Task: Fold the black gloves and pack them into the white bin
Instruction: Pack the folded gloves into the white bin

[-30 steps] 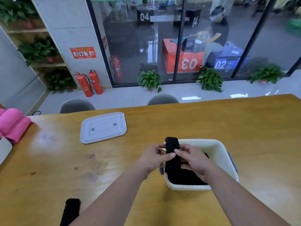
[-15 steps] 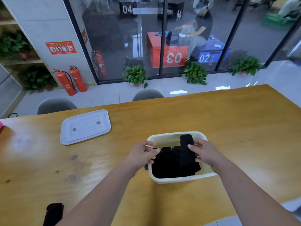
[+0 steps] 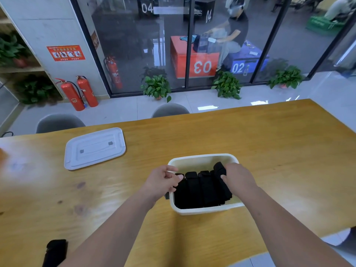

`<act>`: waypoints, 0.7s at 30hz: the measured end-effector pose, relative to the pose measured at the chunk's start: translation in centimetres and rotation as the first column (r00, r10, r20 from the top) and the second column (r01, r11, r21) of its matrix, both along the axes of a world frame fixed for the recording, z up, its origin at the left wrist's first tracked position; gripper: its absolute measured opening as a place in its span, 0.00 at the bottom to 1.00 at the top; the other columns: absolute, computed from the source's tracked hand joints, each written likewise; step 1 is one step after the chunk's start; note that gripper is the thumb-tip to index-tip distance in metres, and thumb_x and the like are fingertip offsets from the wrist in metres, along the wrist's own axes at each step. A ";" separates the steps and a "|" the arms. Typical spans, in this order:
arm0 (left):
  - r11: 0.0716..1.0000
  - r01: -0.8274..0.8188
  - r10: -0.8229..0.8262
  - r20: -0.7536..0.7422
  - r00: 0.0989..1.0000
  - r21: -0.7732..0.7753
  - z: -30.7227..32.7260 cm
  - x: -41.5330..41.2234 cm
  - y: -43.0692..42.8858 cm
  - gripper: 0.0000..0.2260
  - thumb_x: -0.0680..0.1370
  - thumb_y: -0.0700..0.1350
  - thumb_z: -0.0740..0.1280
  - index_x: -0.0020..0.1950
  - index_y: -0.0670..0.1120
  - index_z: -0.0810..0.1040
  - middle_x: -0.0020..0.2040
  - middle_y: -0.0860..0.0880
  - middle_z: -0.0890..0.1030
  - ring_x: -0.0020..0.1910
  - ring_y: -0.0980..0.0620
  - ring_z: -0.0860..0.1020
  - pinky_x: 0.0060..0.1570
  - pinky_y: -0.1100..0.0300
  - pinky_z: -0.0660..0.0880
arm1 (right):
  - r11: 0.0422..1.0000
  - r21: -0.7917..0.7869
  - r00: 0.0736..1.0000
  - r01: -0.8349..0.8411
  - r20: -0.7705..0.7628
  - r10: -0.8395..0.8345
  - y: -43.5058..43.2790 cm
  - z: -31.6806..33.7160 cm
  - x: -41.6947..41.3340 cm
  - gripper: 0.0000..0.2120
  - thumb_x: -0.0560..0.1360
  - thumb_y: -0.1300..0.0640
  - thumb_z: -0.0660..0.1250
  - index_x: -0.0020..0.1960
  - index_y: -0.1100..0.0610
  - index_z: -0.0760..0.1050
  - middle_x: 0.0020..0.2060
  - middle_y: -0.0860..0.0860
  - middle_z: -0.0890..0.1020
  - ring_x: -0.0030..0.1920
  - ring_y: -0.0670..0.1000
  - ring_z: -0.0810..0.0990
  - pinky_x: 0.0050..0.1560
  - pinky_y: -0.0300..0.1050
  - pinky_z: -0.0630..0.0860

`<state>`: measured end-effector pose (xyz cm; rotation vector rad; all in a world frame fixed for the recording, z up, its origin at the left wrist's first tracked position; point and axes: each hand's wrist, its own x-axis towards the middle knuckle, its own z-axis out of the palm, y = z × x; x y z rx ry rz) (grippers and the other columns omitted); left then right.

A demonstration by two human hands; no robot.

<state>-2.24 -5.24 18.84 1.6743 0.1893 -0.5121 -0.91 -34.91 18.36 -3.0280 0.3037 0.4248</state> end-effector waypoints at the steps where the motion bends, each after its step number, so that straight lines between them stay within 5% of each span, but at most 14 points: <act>1: 1.000 0.000 0.000 -0.001 1.000 0.001 0.0 0.0 0.0 0.16 0.76 0.52 0.79 0.62 0.53 0.81 0.46 0.47 0.85 0.39 0.50 0.85 0.40 0.54 0.78 | 0.999 -0.034 1.000 0.001 -0.032 -0.002 0.1 -0.8 0.2 0.11 0.84 0.48 0.63 0.46 0.53 0.75 0.36 0.49 0.80 0.37 0.48 0.78 0.71 0.49 0.72; 3: 1.000 0.006 -0.006 0.001 1.000 0.009 0.1 -0.1 0.1 0.17 0.76 0.53 0.79 0.62 0.53 0.81 0.47 0.47 0.85 0.39 0.50 0.85 0.41 0.54 0.78 | 0.997 -0.076 0.999 -0.010 -0.052 0.006 0.3 -1.9 0.4 0.12 0.85 0.47 0.60 0.47 0.52 0.76 0.34 0.48 0.81 0.37 0.46 0.79 0.79 0.48 0.62; 4: 1.000 0.006 -0.006 0.001 1.000 0.013 0.1 -0.1 0.2 0.17 0.76 0.53 0.79 0.62 0.53 0.81 0.47 0.47 0.85 0.40 0.50 0.85 0.41 0.53 0.79 | 0.997 -0.071 0.999 -0.009 -0.052 0.005 0.5 -2.1 0.4 0.12 0.85 0.47 0.60 0.50 0.52 0.77 0.35 0.47 0.81 0.39 0.46 0.81 0.76 0.46 0.66; 7: 1.000 -0.002 0.002 0.004 1.000 0.008 0.2 -0.3 0.3 0.17 0.76 0.53 0.79 0.62 0.53 0.81 0.47 0.47 0.86 0.41 0.49 0.86 0.42 0.51 0.81 | 1.000 0.030 0.998 0.002 -0.058 0.000 1.0 -2.0 0.0 0.09 0.85 0.51 0.63 0.59 0.55 0.75 0.41 0.50 0.82 0.42 0.51 0.83 0.46 0.45 0.79; 11: 1.000 -0.010 0.010 0.012 1.000 -0.003 0.2 -0.4 0.2 0.16 0.76 0.52 0.79 0.62 0.52 0.81 0.48 0.46 0.86 0.43 0.48 0.86 0.54 0.42 0.84 | 0.991 0.114 0.996 0.070 -0.069 -0.062 0.9 -2.2 -0.3 0.13 0.84 0.55 0.64 0.67 0.54 0.69 0.42 0.52 0.81 0.37 0.51 0.81 0.34 0.45 0.73; 15: 1.000 -0.019 0.019 0.013 1.000 -0.005 0.4 -0.5 0.2 0.15 0.77 0.51 0.79 0.61 0.52 0.81 0.49 0.46 0.86 0.45 0.48 0.87 0.57 0.43 0.84 | 0.998 0.063 0.998 0.026 -0.056 -0.022 0.8 -2.4 -0.7 0.22 0.80 0.61 0.66 0.72 0.50 0.68 0.43 0.48 0.79 0.39 0.49 0.80 0.33 0.43 0.71; 21: 1.000 -0.023 0.023 0.005 1.000 -0.009 0.3 -0.5 0.1 0.16 0.76 0.52 0.79 0.61 0.53 0.81 0.49 0.46 0.86 0.42 0.49 0.86 0.58 0.45 0.83 | 0.995 0.103 0.996 -0.006 -0.084 0.015 0.7 -2.8 -1.1 0.21 0.78 0.61 0.67 0.70 0.51 0.74 0.50 0.51 0.81 0.47 0.52 0.83 0.46 0.49 0.82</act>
